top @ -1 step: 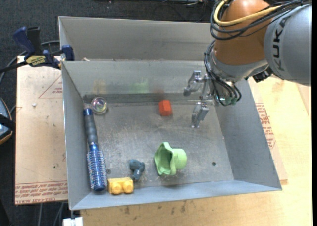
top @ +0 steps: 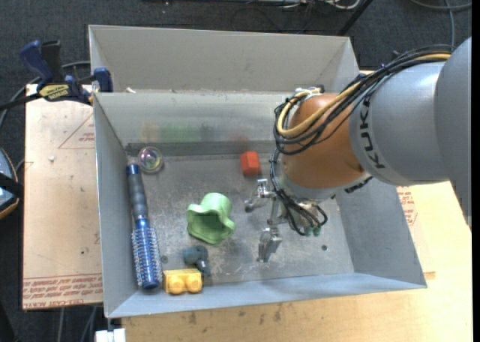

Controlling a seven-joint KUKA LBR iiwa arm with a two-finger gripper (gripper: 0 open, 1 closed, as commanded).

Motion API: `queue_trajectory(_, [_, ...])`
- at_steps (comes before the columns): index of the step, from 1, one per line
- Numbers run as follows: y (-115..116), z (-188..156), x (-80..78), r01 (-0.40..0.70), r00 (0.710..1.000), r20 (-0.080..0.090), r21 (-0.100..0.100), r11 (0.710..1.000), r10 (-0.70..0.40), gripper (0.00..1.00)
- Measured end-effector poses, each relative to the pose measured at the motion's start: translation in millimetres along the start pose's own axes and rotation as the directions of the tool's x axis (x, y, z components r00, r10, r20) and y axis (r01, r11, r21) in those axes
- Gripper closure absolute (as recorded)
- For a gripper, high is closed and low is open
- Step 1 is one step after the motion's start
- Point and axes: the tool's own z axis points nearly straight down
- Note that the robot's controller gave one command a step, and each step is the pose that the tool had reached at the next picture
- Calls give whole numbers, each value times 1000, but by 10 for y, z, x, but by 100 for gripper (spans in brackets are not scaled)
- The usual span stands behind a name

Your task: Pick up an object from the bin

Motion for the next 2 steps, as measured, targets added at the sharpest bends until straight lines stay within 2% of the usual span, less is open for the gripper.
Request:
queue_trajectory(1, [920,236,-50,124,992,10,-1,992,-124,0])
queue_trajectory(2, [1353,329,55,93,995,20,9,996,-94,0])
